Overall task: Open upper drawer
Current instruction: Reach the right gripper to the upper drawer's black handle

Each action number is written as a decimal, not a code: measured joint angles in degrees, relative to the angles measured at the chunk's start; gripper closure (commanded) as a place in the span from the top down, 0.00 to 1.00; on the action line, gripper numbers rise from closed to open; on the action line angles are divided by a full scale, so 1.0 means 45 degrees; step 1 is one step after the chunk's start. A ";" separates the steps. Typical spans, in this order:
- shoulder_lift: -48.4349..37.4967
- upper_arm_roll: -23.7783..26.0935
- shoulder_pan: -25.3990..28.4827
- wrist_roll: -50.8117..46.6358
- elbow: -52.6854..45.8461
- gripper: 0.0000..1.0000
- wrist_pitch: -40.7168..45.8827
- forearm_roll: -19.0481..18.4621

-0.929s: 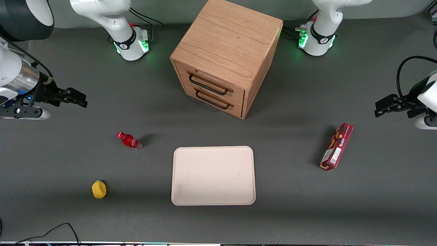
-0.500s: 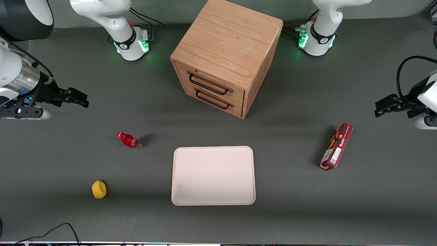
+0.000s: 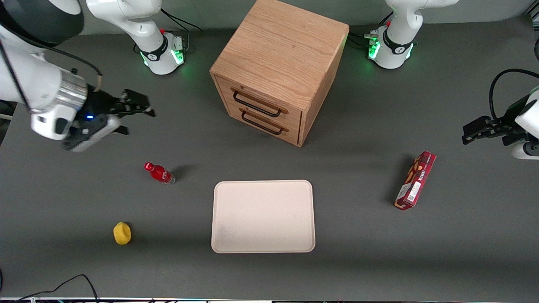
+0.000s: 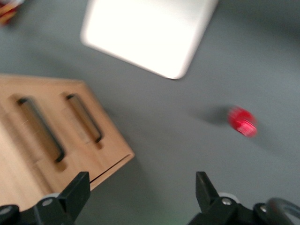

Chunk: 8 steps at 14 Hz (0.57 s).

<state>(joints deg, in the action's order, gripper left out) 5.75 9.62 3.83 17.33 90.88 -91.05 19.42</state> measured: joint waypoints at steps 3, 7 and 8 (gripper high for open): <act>0.1528 0.1604 0.0025 0.1783 -0.0461 1.00 -0.0286 0.0260; 0.3342 0.3572 0.0096 0.1962 -0.0905 1.00 -0.1867 0.0259; 0.3660 0.3853 0.0140 0.1962 -0.0924 1.00 -0.2061 0.0259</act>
<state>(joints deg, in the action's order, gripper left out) 22.22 26.96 4.46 26.16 86.72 -100.32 20.58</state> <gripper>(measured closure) 0.000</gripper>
